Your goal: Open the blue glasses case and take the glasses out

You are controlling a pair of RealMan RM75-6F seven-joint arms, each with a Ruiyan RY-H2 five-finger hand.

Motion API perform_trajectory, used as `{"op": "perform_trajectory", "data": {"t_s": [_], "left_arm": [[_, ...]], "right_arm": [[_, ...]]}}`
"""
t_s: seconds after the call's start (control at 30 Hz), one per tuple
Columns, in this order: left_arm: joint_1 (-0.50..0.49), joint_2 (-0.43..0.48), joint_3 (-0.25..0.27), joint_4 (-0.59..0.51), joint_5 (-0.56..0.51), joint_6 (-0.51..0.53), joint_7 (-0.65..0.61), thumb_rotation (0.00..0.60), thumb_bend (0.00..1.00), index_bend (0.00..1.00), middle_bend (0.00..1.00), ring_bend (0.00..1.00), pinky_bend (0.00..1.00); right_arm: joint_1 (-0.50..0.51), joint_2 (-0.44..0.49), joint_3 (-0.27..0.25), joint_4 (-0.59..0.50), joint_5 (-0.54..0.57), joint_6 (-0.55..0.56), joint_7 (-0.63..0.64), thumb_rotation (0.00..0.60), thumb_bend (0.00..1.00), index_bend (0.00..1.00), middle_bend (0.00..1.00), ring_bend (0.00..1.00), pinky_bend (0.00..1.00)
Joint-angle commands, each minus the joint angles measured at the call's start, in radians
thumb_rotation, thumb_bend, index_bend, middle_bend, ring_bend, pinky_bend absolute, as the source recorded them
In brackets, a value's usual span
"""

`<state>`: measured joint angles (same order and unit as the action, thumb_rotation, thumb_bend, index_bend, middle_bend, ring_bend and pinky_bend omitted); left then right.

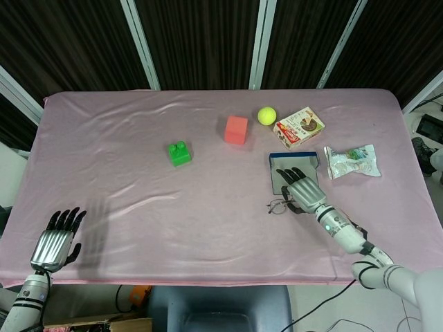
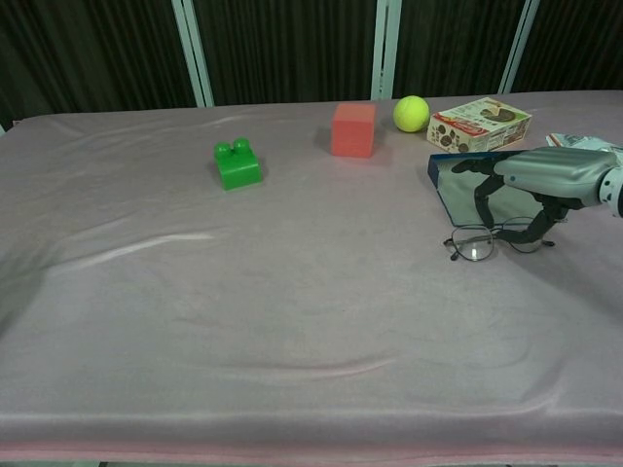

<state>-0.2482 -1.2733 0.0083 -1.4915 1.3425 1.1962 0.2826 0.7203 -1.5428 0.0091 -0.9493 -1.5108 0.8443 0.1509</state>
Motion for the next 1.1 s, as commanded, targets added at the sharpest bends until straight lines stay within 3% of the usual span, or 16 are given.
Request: {"op": "perform_trajectory", "data": {"t_s": [0.03,0.4,0.77,0.93,1.1], "left_arm": [[0.000,0.000,0.000,0.000,0.000,-0.001,0.000,0.600,0.42,0.00,0.00,0.00,0.04],[-0.002,-0.001,0.000,0.002,-0.004,-0.005,0.008,0.600,0.42,0.00,0.00,0.00,0.04],[-0.002,0.002,0.000,0.000,-0.003,-0.005,0.002,0.600,0.42,0.00,0.00,0.00,0.04],[-0.005,0.000,0.000,0.001,-0.006,-0.011,0.005,0.600,0.42,0.00,0.00,0.00,0.04],[0.000,0.006,0.000,-0.005,0.002,0.003,-0.003,0.600,0.42,0.00,0.00,0.00,0.04]], "right_arm": [[0.000,-0.003,0.001,0.006,0.002,-0.002,0.000,0.600,0.52,0.67,0.00,0.00,0.00],[0.001,-0.011,-0.003,0.016,0.002,-0.005,0.001,0.600,0.53,0.71,0.01,0.00,0.00],[0.022,-0.016,0.016,-0.015,-0.012,0.021,-0.026,0.600,0.63,0.76,0.05,0.00,0.00],[0.072,-0.043,0.073,-0.064,0.016,0.005,-0.083,0.600,0.63,0.77,0.06,0.00,0.00],[0.170,-0.132,0.171,-0.080,0.106,-0.076,-0.185,0.600,0.63,0.77,0.06,0.00,0.00]]}}
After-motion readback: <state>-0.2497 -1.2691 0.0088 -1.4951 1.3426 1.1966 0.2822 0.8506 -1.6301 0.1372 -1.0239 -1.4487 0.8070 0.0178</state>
